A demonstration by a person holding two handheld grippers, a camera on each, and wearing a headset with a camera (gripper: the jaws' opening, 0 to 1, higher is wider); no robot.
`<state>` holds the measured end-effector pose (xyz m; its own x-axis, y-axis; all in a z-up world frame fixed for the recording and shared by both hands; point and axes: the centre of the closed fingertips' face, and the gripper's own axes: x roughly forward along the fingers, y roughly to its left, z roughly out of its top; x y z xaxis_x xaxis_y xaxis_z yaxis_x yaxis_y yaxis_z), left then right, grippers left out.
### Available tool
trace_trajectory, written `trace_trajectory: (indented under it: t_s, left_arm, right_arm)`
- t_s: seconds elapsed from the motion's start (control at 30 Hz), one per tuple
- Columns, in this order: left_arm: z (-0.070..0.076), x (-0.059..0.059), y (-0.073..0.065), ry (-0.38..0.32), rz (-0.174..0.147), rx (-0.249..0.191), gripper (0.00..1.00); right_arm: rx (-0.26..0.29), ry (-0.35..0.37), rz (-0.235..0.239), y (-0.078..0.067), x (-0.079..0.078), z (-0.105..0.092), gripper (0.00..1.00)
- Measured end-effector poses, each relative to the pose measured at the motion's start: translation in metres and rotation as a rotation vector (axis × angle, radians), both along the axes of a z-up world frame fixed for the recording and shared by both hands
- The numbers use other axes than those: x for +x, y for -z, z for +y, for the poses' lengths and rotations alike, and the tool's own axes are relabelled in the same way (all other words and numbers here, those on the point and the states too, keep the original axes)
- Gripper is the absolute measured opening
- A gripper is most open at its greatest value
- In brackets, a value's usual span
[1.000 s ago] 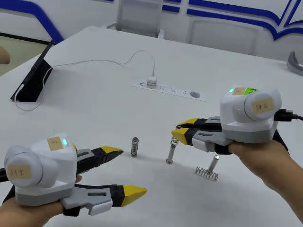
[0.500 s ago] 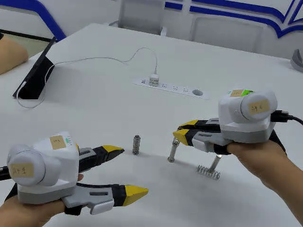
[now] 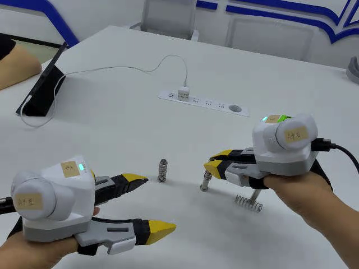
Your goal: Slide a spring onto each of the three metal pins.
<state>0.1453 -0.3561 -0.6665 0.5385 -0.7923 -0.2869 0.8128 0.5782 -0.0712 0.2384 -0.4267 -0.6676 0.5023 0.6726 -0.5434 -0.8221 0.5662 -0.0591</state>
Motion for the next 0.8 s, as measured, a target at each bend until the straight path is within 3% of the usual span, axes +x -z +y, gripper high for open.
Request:
trace_trajectory:
  t_s: [0.8]
  left_arm:
    - [0.0, 0.0, -0.002, 0.004, -0.003, 0.003, 0.62]
  right_arm:
    - [-0.028, 0.011, 0.033, 0.026, -0.003, 0.002, 0.12]
